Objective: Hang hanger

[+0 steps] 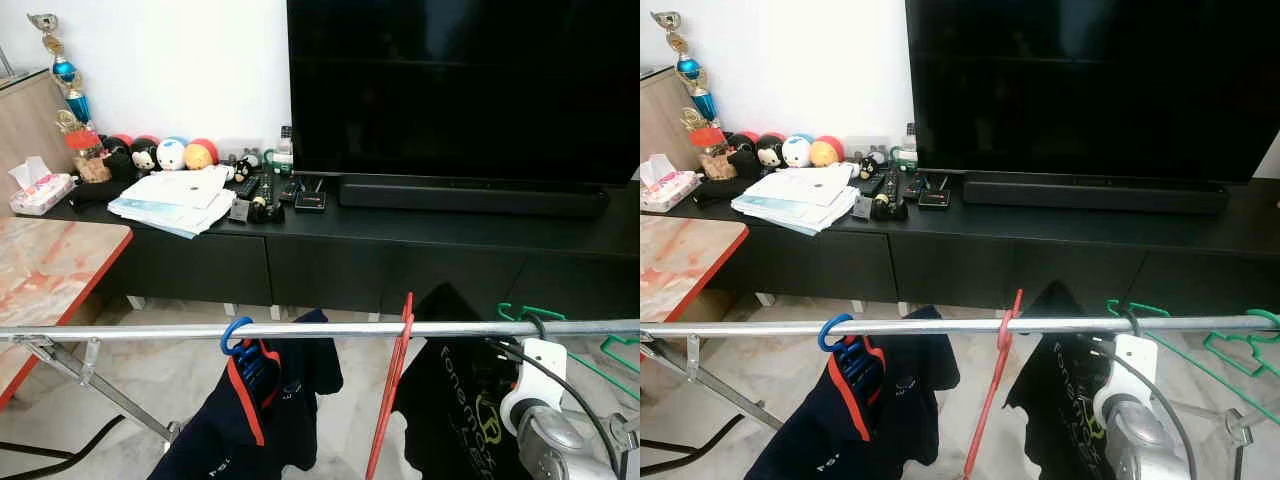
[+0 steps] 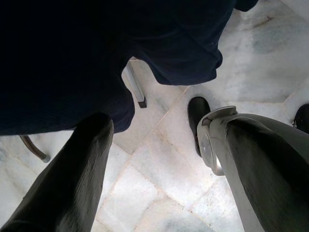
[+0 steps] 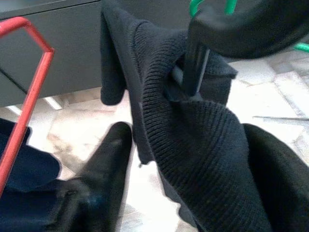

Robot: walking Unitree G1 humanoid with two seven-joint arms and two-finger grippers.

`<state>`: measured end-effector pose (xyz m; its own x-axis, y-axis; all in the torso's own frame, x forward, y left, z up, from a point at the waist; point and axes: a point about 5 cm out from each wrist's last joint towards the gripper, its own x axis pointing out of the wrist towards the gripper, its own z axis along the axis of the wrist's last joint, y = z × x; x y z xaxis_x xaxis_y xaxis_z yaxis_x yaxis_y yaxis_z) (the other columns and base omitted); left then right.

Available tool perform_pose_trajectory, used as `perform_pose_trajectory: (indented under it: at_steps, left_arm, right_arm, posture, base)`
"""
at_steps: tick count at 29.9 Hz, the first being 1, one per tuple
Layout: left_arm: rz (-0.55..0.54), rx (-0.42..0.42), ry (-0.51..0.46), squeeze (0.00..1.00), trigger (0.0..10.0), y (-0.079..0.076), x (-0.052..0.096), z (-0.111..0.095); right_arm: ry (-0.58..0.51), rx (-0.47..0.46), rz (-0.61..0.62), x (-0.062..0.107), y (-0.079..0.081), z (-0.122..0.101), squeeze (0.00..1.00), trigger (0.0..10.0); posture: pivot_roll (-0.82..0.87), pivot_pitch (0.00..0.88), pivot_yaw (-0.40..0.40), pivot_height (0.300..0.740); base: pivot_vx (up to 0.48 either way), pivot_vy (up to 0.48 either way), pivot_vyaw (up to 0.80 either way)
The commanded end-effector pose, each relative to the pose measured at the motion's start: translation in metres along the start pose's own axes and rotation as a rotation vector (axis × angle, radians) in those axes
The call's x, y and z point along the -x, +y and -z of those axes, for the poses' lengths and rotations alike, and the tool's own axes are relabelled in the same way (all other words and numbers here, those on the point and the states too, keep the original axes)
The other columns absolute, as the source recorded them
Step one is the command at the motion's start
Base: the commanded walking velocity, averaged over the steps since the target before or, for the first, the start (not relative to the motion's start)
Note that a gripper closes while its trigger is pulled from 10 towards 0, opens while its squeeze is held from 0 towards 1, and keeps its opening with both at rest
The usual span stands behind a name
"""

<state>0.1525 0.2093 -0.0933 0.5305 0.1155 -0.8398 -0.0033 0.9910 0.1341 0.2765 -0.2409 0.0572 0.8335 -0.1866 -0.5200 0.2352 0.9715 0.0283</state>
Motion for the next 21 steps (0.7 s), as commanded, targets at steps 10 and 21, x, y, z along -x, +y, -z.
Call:
perform_pose_trajectory:
  at_steps: [10, 21]
  left_arm:
    - [-0.006, -0.007, 0.022, 0.0, 10.0, 0.001, 0.001, 0.004]
    - [-0.01, -0.012, 0.019, 0.0, 10.0, 0.002, 0.001, 0.004]
  right_arm:
    - [0.041, 0.006, -0.029, -0.011, 0.012, 0.01, 0.0, 10.0]
    - [-0.047, -0.008, -0.008, -0.014, 0.012, 0.002, 0.0, 0.0]
  posture:
    - [-0.06, 0.0, 0.042, 0.74]
    - [-0.06, 0.0, 0.044, 0.74]
  base:
    - [0.0, 0.0, 0.0]
    - [0.0, 0.0, 0.0]
